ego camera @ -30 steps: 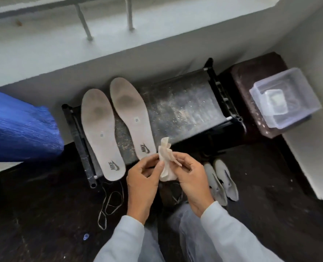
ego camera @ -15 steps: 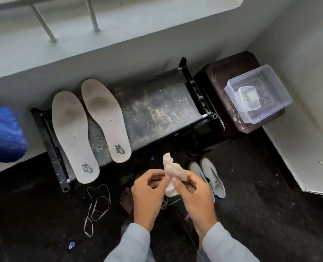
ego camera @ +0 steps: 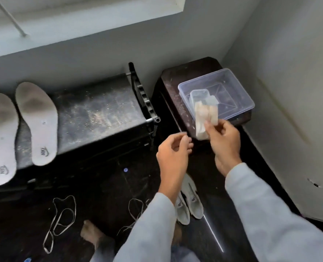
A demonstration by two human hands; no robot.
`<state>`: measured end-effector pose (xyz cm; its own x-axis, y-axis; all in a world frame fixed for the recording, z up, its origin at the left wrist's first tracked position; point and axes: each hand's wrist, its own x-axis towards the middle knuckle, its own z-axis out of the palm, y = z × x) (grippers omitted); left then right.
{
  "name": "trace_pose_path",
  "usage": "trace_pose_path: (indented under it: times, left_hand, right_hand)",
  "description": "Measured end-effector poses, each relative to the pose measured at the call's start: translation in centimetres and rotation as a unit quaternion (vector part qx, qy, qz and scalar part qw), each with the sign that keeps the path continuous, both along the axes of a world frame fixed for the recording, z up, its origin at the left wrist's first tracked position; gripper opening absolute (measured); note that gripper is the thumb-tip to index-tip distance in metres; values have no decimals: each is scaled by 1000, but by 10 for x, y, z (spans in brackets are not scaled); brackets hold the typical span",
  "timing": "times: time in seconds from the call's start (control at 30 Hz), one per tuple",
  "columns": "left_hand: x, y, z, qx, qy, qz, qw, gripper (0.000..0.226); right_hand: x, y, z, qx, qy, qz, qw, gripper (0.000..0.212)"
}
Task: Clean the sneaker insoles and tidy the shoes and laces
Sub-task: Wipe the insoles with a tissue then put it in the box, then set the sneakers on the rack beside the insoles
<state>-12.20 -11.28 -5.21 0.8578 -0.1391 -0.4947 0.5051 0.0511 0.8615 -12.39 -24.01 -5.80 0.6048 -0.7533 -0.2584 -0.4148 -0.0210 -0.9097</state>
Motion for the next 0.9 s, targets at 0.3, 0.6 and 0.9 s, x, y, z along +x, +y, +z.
trace_pose_path:
  times: [0.3,0.6,0.9]
  left_hand:
    - [58,-97,-43,6,45,65,997,27]
    - [62,-81,-65,46,0,45,998,21]
    - [-16,-31,-124,81,55,60,993,23]
  right_hand:
    - [85,-98,-57,-87,64,25,994,22]
    - [117,-107,-88,-220,128,106,961,18]
    - [18,-99,-73,-355,-20,164,920,16]
